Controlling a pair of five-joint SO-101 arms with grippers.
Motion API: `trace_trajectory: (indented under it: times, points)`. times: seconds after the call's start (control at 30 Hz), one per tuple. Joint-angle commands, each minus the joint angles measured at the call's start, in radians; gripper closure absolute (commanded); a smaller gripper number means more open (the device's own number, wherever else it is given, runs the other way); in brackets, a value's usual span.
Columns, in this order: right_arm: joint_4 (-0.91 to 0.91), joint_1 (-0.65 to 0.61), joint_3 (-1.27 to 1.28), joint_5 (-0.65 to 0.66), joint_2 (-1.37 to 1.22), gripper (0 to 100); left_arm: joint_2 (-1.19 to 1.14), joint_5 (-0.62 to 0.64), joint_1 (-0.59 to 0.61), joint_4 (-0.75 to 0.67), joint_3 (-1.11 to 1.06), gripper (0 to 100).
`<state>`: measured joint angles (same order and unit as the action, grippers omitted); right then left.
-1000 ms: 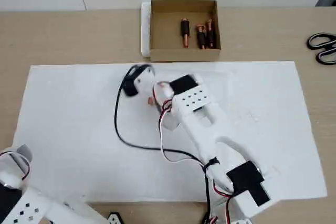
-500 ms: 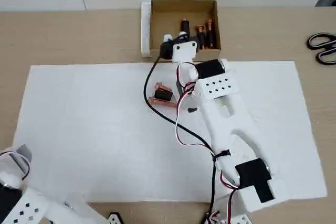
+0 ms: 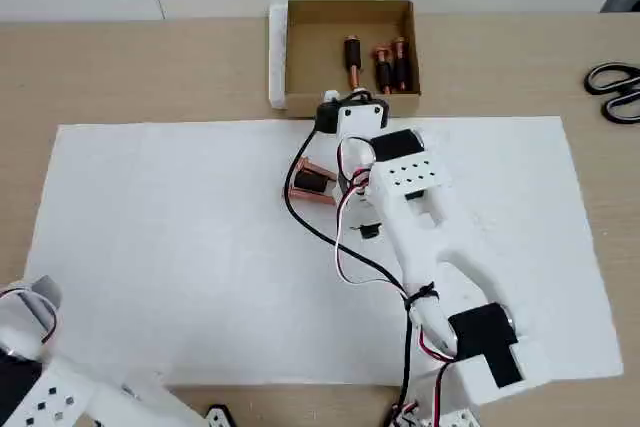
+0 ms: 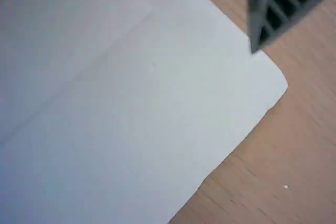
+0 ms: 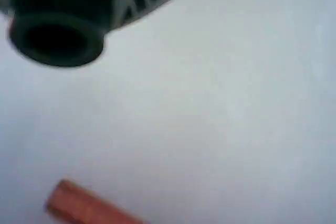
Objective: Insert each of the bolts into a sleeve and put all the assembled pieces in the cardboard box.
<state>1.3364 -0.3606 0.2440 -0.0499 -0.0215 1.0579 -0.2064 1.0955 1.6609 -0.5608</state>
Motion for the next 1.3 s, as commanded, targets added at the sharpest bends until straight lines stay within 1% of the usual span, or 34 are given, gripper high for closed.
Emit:
trace_trajectory:
  times: [0.0,0.33,0.53,0.7,0.77,1.27]
  points:
    - [-0.007,0.012,0.000,-0.009,0.007,99.1,0.008,0.006,-0.002,-0.002,0.036,69]
    - [-0.030,0.012,0.008,-0.009,-0.139,99.1,0.008,0.006,-0.002,-0.002,0.036,69]
    - [-0.035,0.033,-0.005,-0.009,-0.145,98.7,0.008,0.006,-0.002,-0.002,0.035,69]
    - [-0.027,0.053,-0.008,-0.009,-0.145,88.2,0.008,0.006,-0.002,-0.002,0.035,69]
    - [-0.021,0.053,-0.008,-0.009,-0.148,85.8,0.008,0.006,-0.002,-0.002,0.035,69]
    - [-0.031,0.053,-0.008,-0.009,-0.151,85.8,0.008,0.006,-0.002,-0.002,0.035,69]
